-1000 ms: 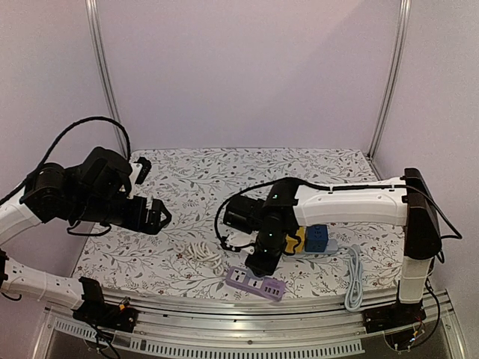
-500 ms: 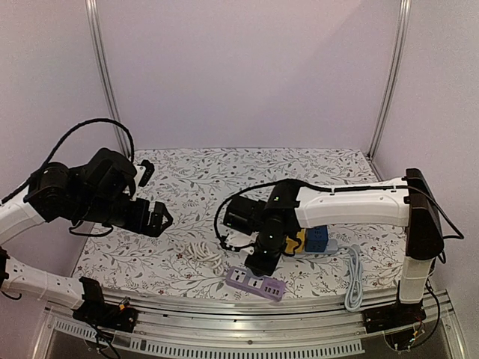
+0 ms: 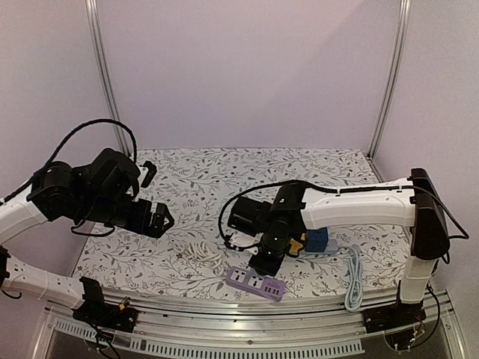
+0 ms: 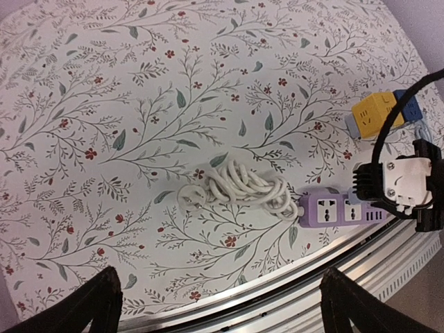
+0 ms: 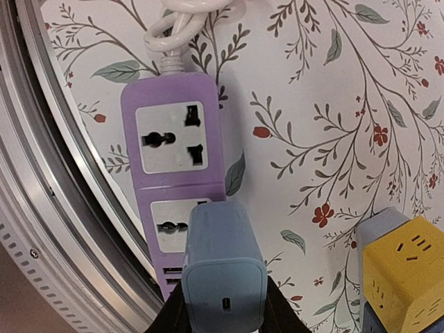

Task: Insert the plug

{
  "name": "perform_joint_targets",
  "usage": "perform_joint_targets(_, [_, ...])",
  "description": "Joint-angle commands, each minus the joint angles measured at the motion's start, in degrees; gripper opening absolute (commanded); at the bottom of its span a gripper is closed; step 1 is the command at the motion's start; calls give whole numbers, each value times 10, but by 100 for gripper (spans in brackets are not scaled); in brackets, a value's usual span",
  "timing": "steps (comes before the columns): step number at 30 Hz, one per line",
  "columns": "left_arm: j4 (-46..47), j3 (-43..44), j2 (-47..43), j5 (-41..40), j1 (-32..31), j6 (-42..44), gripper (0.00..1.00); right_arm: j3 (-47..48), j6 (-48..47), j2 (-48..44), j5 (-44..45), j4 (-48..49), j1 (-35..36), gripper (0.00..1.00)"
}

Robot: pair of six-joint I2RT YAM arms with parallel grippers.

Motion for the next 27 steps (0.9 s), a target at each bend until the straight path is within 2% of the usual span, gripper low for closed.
perform_joint_targets(1, [-11,12,4,-1,7,6,100,-19,14,-2,5,-8,2,0])
perform_joint_targets(20, [-14,5,-1,-5,7,2,100,-22,29,-28,-48,9,10,0])
perform_joint_targets(25, [-14,0,-6,-5,6,-2,99,-21,35,-27,-32,23,12,0])
perform_joint_targets(27, [-14,-2,-7,-5,6,-5,100,-21,38,-26,5,24,11,0])
